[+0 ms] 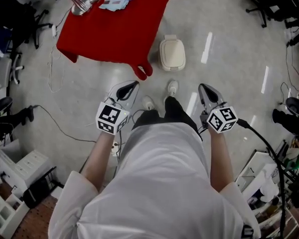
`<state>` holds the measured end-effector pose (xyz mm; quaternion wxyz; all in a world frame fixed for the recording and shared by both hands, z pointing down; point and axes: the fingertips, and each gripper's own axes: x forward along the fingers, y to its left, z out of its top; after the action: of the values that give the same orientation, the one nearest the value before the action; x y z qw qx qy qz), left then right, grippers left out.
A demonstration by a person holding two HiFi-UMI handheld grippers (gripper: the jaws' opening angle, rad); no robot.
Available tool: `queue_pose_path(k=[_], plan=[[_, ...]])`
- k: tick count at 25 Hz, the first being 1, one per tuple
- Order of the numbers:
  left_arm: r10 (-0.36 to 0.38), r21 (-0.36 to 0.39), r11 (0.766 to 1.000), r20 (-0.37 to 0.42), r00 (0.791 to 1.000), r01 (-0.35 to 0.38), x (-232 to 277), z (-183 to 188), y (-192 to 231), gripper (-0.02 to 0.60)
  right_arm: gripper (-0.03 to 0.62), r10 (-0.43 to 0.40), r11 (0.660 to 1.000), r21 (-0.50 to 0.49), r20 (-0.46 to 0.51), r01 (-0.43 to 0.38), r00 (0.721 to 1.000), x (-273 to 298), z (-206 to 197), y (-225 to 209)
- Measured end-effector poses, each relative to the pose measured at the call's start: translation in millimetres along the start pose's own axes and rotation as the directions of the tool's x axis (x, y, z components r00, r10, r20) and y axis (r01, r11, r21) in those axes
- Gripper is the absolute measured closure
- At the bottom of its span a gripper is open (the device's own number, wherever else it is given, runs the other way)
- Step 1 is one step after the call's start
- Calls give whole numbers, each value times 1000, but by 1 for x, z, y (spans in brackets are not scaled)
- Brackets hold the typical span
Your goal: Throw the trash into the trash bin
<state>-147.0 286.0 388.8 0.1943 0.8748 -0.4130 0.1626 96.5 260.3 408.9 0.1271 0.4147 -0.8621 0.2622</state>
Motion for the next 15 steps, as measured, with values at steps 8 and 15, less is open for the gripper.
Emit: queue_pose_path(k=[8,15], plan=[[66,-30,997,-6,998,-66,51,-3,20,578,592,5,1000,13,-116,-4,993,45,-32,-53],[137,-19,990,-39,990,-138,112,-21,39,578,592,5,1000,7,-227,-4,974,99,-78,-125]])
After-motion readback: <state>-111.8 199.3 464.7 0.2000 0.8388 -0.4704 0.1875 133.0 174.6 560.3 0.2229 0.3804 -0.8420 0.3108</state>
